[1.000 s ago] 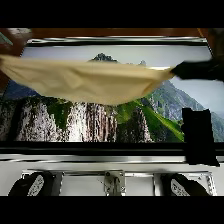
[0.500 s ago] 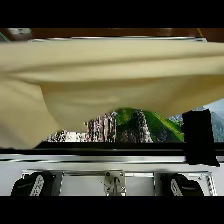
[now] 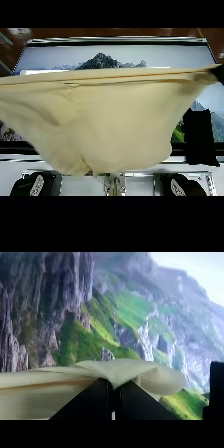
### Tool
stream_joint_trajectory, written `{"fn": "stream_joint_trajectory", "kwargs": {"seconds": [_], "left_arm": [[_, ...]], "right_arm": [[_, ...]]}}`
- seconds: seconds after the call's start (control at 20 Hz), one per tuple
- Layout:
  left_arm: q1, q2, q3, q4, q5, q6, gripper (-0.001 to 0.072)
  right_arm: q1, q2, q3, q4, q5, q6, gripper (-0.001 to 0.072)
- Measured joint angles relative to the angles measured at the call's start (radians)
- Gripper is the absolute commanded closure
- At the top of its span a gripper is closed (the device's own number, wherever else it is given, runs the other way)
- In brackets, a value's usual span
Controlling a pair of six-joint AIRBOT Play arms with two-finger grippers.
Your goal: Fold the shirts.
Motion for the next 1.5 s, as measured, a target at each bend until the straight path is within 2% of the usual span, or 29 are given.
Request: {"fn": "stream_joint_trajectory", "kwargs": {"seconds": [0.1, 0.2, 0.35, 0.5, 0.65, 0.7, 0.75, 0.8, 0.85, 1.0, 1.15, 1.25, 1.35, 1.5], "left_arm": [[0.000, -0.076, -0.089, 0.006, 0.037, -0.018, 0.0671], [0.000, -0.176, -0.154, 0.011, 0.108, -0.027, 0.0670], [0.000, -0.352, -0.201, -0.017, 0.250, -0.034, 0.0670], [-0.010, -0.533, -0.217, -0.105, 0.383, -0.040, 0.0669], [-0.035, -0.713, -0.224, -0.204, 0.446, -0.041, 0.0663], [-0.048, -0.769, -0.225, -0.233, 0.454, -0.048, 0.0614], [-0.062, -0.817, -0.226, -0.262, 0.457, -0.053, 0.0470], [-0.074, -0.859, -0.227, -0.285, 0.457, -0.063, 0.0169], [-0.086, -0.893, -0.227, -0.316, 0.452, -0.076, 0.0016], [-0.082, -0.945, -0.208, -0.358, 0.363, -0.093, 0.0032], [-0.012, -0.940, -0.188, -0.283, 0.171, -0.098, 0.0047], [0.042, -0.896, -0.233, -0.237, 0.061, -0.064, 0.0045], [0.087, -0.840, -0.343, -0.209, 0.006, -0.035, 0.0036], [0.119, -0.780, -0.537, -0.236, 0.034, 0.000, 0.0033]], "right_arm": [[0.016, -0.146, 0.000, -0.006, -0.006, 0.005, 0.0656], [0.046, -0.300, 0.000, -0.007, -0.078, 0.010, 0.0655], [0.093, -0.510, 0.000, -0.016, -0.272, 0.042, 0.0655], [0.121, -0.658, 0.000, -0.032, -0.482, 0.124, 0.0655], [0.133, -0.767, 0.000, -0.022, -0.602, 0.202, 0.0655], [0.136, -0.795, 0.000, -0.003, -0.619, 0.216, 0.0631], [0.138, -0.821, 0.000, 0.023, -0.635, 0.229, 0.0455], [0.140, -0.838, 0.000, 0.044, -0.647, 0.238, 0.0008], [0.139, -0.852, 0.002, 0.067, -0.654, 0.243, 0.0024], [0.116, -0.854, 0.026, 0.099, -0.576, 0.213, 0.0024], [0.045, -0.814, 0.043, -0.023, -0.354, 0.119, 0.0027], [-0.027, -0.795, 0.021, -0.042, -0.175, 0.043, 0.0023], [-0.101, -0.783, -0.050, 0.037, -0.047, -0.015, 0.0022], [-0.173, -0.774, -0.186, 0.201, 0.003, -0.061, 0.0022]]}}
